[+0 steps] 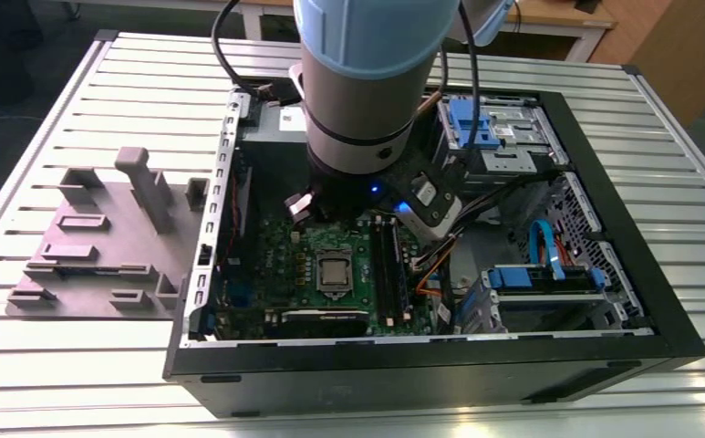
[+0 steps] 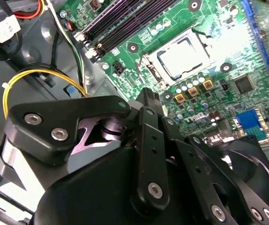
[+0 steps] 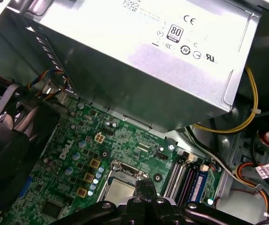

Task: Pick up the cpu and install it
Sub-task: 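Install the first cpu locking lever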

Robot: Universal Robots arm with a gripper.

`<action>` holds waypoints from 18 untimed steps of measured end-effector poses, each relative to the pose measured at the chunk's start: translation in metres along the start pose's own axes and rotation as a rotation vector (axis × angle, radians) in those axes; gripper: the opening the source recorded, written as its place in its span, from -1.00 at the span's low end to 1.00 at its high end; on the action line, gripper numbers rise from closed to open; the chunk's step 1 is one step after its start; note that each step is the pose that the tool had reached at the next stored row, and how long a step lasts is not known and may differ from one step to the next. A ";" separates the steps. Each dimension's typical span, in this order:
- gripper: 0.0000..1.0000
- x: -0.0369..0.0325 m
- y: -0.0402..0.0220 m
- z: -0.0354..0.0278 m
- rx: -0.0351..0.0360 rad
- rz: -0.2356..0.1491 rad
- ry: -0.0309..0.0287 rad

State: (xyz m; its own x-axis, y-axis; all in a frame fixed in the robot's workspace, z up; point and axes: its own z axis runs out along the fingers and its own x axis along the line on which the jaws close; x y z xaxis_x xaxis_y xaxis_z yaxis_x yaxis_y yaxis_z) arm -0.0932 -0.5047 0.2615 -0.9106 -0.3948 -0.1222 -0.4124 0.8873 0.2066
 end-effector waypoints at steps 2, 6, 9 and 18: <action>-0.80 -0.0003 0.0004 0.0013 -0.0027 0.000 -0.0014; -0.80 -0.0014 0.0007 0.0055 -0.0054 0.001 -0.0029; -0.80 -0.0027 0.0013 0.0087 -0.0085 0.002 -0.0045; -0.80 -0.0093 0.0016 0.0151 -0.0092 0.010 -0.0069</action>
State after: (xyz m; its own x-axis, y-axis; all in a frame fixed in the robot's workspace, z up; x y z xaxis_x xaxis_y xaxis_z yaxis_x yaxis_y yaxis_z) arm -0.0850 -0.4961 0.2483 -0.9146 -0.3840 -0.1267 -0.4033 0.8890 0.2168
